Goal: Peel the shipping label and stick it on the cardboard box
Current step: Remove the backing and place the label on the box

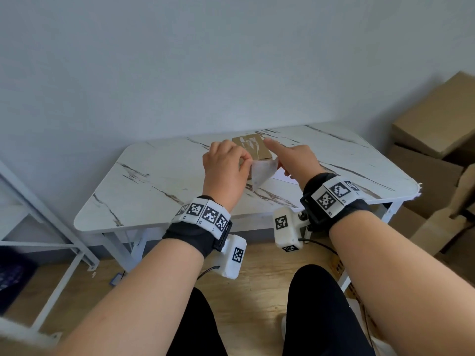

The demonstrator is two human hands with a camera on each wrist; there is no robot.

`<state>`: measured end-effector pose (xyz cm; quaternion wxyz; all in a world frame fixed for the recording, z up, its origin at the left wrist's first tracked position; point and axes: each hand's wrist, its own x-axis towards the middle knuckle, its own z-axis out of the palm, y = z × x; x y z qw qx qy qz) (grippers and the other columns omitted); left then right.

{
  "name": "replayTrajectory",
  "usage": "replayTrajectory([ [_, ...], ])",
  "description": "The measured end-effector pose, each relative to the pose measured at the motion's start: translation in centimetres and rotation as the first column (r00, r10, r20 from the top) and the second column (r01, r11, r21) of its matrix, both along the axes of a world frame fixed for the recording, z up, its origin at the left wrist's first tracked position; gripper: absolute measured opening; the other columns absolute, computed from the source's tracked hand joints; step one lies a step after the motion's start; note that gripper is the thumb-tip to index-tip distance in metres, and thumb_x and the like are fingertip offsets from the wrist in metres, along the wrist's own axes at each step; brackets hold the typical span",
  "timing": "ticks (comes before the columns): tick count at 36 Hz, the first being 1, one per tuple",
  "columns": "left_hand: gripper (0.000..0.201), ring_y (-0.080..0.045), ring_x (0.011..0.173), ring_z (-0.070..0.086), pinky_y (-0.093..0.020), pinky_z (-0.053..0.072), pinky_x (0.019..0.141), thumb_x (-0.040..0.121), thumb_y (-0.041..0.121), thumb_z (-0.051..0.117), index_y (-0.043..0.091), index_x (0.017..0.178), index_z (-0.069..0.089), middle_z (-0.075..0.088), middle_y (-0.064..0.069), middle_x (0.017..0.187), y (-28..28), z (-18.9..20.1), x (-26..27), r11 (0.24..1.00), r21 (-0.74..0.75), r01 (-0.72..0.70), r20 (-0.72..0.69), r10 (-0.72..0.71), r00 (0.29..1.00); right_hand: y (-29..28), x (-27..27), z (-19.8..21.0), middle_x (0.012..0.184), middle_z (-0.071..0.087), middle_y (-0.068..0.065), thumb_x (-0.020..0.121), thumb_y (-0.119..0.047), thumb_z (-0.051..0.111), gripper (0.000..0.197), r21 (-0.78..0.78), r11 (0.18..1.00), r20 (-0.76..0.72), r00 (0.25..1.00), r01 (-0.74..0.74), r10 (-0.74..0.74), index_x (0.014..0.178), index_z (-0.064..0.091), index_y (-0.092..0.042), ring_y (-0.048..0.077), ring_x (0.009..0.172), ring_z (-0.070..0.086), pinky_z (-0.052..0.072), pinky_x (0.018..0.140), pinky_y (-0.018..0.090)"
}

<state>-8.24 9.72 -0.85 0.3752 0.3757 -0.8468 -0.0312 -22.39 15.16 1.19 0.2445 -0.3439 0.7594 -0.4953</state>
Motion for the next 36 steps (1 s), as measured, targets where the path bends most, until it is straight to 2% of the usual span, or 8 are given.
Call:
replayTrajectory([
  [6, 0.013, -0.024, 0.104, 0.050, -0.034, 0.035, 0.087, 0.091, 0.025, 0.057, 0.016, 0.087, 0.066, 0.061, -0.001, 0.099, 0.0, 0.0, -0.1, 0.997, -0.070, -0.033, -0.040, 0.030, 0.999, 0.1, 0.0, 0.1, 0.062, 0.054, 0.000, 0.081, -0.051, 0.063, 0.043, 0.060, 0.998, 0.015, 1.000, -0.011, 0.010, 0.067, 0.058, -0.011, 0.015, 0.055, 0.050, 0.036, 0.052, 0.025],
  [13, 0.013, -0.024, 0.103, 0.050, -0.033, 0.035, 0.088, 0.092, 0.023, 0.055, 0.016, 0.090, 0.065, 0.060, -0.002, 0.100, -0.3, -0.3, 0.0, 0.991, -0.095, -0.090, -0.033, 0.087, 0.996, 0.2, 0.3, 0.0, 0.053, 0.054, 0.003, 0.086, -0.052, 0.058, 0.046, 0.141, 0.989, 0.055, 0.998, -0.043, 0.036, 0.078, 0.067, -0.008, 0.014, 0.044, 0.048, 0.034, 0.049, 0.023],
  [21, 0.012, -0.024, 0.100, 0.052, -0.034, 0.035, 0.087, 0.090, 0.022, 0.057, 0.017, 0.087, 0.067, 0.061, -0.001, 0.098, -0.5, -0.8, 0.1, 0.993, -0.077, -0.085, -0.037, 0.082, 0.996, 0.2, 0.4, -0.1, 0.069, 0.068, 0.007, 0.088, -0.015, 0.063, 0.008, -0.011, 0.997, 0.140, 0.987, -0.082, 0.083, 0.088, 0.063, -0.007, 0.016, 0.050, 0.058, 0.038, 0.041, 0.018],
  [24, 0.011, -0.023, 0.100, 0.052, -0.034, 0.036, 0.087, 0.090, 0.024, 0.059, 0.017, 0.087, 0.067, 0.061, -0.001, 0.097, -0.7, -0.9, 0.3, 0.994, -0.071, -0.081, -0.038, 0.078, 0.996, 0.4, 0.5, -0.2, 0.072, 0.067, 0.009, 0.086, -0.002, 0.063, 0.005, -0.111, 0.987, 0.147, 0.980, -0.118, 0.134, 0.083, 0.060, -0.004, 0.007, 0.041, 0.059, 0.037, 0.035, 0.009],
  [26, 0.012, -0.023, 0.099, 0.053, -0.035, 0.036, 0.087, 0.089, 0.026, 0.060, 0.017, 0.087, 0.068, 0.062, -0.001, 0.097, -0.8, -1.1, 0.3, 0.994, -0.064, -0.084, -0.045, 0.081, 0.996, 0.4, 0.4, -0.5, 0.075, 0.067, 0.009, 0.084, 0.001, 0.064, 0.005, -0.160, 0.981, 0.122, 0.984, -0.106, 0.126, 0.084, 0.061, -0.003, 0.002, 0.040, 0.059, 0.039, 0.036, 0.008],
  [29, 0.012, -0.024, 0.100, 0.053, -0.035, 0.035, 0.088, 0.087, 0.027, 0.062, 0.019, 0.087, 0.071, 0.062, -0.001, 0.096, -1.0, -1.3, 0.4, 0.996, -0.012, -0.086, -0.044, 0.085, 0.995, 0.0, 0.2, -1.0, 0.076, 0.068, 0.006, 0.082, -0.001, 0.068, 0.008, -0.251, 0.968, 0.091, 0.995, -0.027, 0.051, 0.082, 0.061, -0.006, 0.010, 0.054, 0.061, 0.047, 0.046, 0.011],
  [32, 0.013, -0.021, 0.102, 0.053, -0.035, 0.031, 0.091, 0.087, 0.030, 0.062, 0.024, 0.086, 0.073, 0.064, 0.003, 0.099, -1.0, -1.5, 0.5, 0.993, 0.092, -0.071, -0.025, 0.074, 0.997, -0.5, 0.0, -1.4, 0.073, 0.065, 0.003, 0.082, -0.005, 0.068, 0.015, -0.322, 0.946, 0.054, 0.998, 0.044, -0.028, 0.076, 0.058, -0.014, 0.014, 0.059, 0.059, 0.051, 0.061, 0.021],
  [36, 0.017, -0.020, 0.109, 0.052, -0.035, 0.028, 0.094, 0.090, 0.026, 0.058, 0.026, 0.091, 0.075, 0.066, 0.005, 0.108, -1.0, -1.8, 0.8, 0.980, 0.184, -0.071, 0.013, 0.070, 0.997, -0.9, -0.1, -1.9, 0.081, 0.068, 0.007, 0.082, -0.008, 0.067, 0.006, -0.372, 0.923, 0.030, 0.995, 0.096, -0.092, 0.086, 0.063, -0.011, 0.019, 0.071, 0.063, 0.055, 0.072, 0.031],
])
